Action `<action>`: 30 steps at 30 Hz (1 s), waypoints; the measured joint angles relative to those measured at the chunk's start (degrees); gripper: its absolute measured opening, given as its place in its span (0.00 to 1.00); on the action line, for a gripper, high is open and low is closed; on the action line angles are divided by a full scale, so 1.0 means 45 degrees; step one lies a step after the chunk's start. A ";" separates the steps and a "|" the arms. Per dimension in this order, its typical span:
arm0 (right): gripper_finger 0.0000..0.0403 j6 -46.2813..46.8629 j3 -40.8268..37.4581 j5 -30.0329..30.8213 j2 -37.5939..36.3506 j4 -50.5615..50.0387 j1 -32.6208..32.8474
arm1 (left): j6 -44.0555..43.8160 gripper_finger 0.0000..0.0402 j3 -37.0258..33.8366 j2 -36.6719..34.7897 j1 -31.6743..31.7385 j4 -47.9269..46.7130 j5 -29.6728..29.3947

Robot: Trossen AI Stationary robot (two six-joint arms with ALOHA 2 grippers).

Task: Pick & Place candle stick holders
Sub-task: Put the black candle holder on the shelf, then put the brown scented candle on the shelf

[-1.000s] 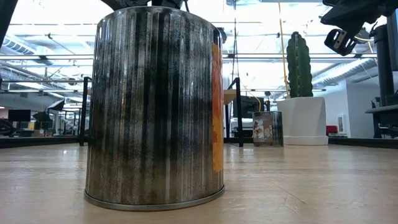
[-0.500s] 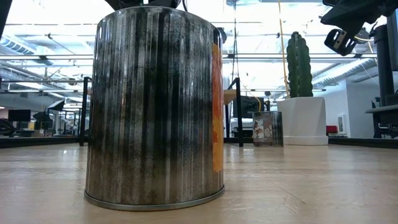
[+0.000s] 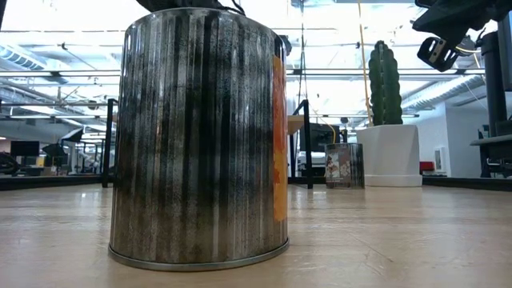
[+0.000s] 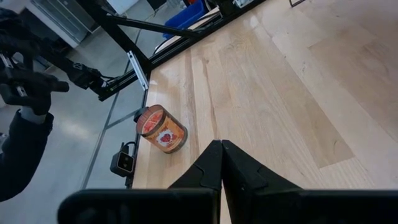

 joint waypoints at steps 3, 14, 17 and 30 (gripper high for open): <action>0.00 -0.0006 0.0000 0.0000 -0.0004 0.0022 -0.0001 | -0.0005 0.52 0.0000 -0.0180 -0.0034 0.0190 -0.0007; 0.00 -0.0286 0.0000 0.0005 -0.0003 0.0107 -0.0001 | 0.1226 0.52 -0.0005 -0.1618 -0.0409 0.3262 0.0621; 0.00 -0.0345 0.0000 0.0005 0.0000 0.0191 -0.0001 | 0.1884 0.52 0.0000 -0.2075 -0.0658 0.4414 0.1249; 0.00 -0.0374 0.0000 0.0010 -0.0001 0.0187 -0.0001 | 0.1762 0.52 0.0000 -0.4345 -0.3746 0.4624 0.2718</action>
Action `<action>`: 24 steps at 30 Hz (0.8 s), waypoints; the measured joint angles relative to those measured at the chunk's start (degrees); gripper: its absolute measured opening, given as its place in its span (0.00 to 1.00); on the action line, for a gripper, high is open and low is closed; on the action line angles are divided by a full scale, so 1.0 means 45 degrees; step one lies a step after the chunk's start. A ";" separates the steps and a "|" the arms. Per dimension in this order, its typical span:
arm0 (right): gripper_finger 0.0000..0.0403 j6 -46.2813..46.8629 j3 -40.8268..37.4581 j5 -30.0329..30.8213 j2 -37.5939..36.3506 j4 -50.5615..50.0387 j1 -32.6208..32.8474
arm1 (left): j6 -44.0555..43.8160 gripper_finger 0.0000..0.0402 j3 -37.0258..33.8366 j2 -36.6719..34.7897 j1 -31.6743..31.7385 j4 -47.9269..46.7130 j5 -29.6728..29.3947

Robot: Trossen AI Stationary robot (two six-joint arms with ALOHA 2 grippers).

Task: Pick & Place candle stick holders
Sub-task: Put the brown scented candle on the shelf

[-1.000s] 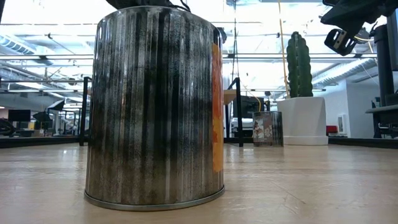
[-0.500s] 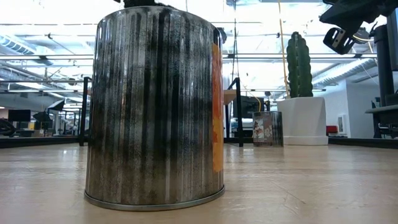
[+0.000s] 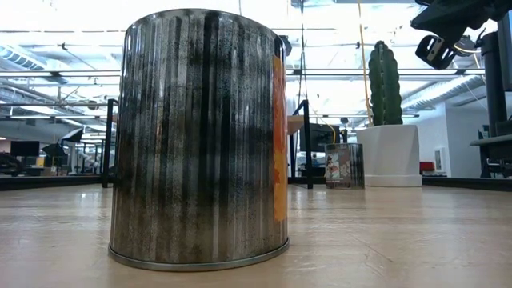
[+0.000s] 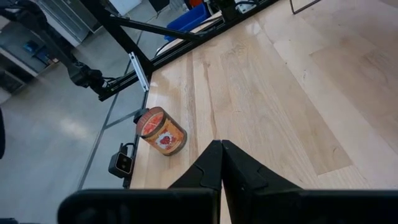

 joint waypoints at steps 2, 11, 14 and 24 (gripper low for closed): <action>0.00 0.0000 0.0000 0.0000 0.0003 0.0000 0.0002 | -0.0618 0.52 0.0000 -0.0398 -0.0806 -0.0634 -0.0023; 0.00 0.0131 0.0000 0.0416 0.0003 -0.0005 0.0000 | -0.4386 0.52 0.0000 -0.2368 -0.4110 -0.4453 -0.0045; 0.00 0.0334 0.0000 0.0390 -0.0002 -0.0005 0.0000 | -0.5494 0.52 0.0000 -0.3120 -0.4919 -0.5843 0.0001; 0.00 0.1384 0.0000 0.0350 0.0003 -0.0005 0.0000 | -0.9702 0.52 0.0000 -0.4933 -0.5620 -1.1031 0.5522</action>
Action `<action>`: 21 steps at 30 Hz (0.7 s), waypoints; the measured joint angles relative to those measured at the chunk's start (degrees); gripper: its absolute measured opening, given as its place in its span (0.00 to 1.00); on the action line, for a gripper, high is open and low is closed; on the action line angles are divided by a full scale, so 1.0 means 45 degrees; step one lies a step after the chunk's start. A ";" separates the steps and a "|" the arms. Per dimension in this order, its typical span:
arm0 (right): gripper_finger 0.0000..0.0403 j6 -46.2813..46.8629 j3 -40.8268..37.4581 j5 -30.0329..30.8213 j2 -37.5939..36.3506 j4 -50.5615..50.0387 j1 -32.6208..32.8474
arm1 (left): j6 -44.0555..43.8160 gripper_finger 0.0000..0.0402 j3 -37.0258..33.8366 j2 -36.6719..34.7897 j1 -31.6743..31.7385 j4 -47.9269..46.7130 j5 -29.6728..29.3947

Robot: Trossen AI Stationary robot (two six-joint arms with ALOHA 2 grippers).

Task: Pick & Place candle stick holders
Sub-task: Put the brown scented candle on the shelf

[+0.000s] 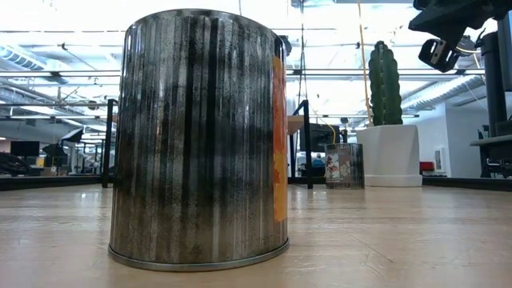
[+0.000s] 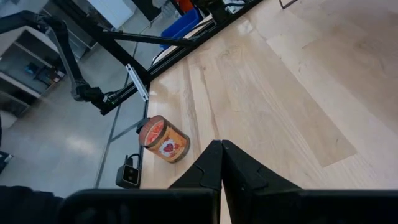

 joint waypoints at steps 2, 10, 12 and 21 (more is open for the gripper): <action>0.00 0.0000 0.0000 -0.0005 -0.0001 0.0001 0.0000 | -0.0054 0.52 -0.0005 0.0068 0.0117 -0.0195 0.0248; 0.00 0.0000 0.0000 0.0029 0.0000 0.0000 0.0000 | 0.1913 0.52 0.0000 0.0529 0.0967 0.0182 0.0305; 0.00 0.0000 0.0000 0.0120 0.0000 0.0007 -0.0010 | 0.2278 0.52 -0.0005 0.0617 0.1188 0.0470 0.0095; 0.00 -0.0029 0.0000 0.0713 0.0110 0.0734 -0.0010 | 0.1337 0.52 -0.0005 0.0733 0.1975 0.0548 -0.0024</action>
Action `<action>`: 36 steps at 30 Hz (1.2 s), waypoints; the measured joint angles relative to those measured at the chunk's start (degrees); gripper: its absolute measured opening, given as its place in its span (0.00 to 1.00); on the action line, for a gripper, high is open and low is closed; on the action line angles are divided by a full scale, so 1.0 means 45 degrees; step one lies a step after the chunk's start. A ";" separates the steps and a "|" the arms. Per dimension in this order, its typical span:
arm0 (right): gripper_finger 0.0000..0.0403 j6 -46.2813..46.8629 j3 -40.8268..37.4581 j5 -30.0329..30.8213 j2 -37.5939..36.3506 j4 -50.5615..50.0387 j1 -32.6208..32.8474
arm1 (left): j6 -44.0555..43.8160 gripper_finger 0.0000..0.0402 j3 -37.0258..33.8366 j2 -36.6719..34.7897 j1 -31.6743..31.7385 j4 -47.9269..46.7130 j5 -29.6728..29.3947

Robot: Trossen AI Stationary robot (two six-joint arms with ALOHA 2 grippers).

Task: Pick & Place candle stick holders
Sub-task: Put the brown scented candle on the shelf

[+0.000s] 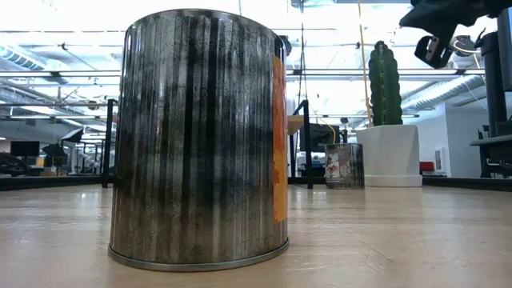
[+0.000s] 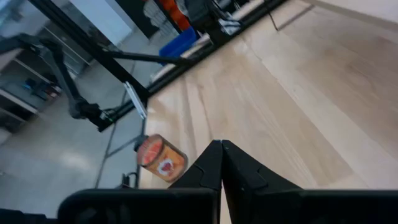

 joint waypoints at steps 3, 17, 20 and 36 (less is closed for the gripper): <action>0.00 -0.0013 0.0000 -0.0047 0.0075 0.0528 0.0000 | -0.0126 0.52 0.0000 0.0056 0.0199 -0.0006 -0.0236; 0.00 -0.1366 0.0000 -0.0061 0.0075 0.0776 0.0005 | -0.1413 0.52 0.0003 0.0199 0.0342 0.0420 -0.0261; 0.00 -0.1447 0.0000 -0.0062 0.0075 0.0769 0.0005 | -0.2248 0.52 0.0001 0.0199 0.0342 0.0376 -0.0187; 0.00 -0.4971 0.0000 0.2242 0.0070 0.0522 -0.0019 | -0.3529 0.52 0.0000 -0.0568 0.1077 -0.2481 -0.2501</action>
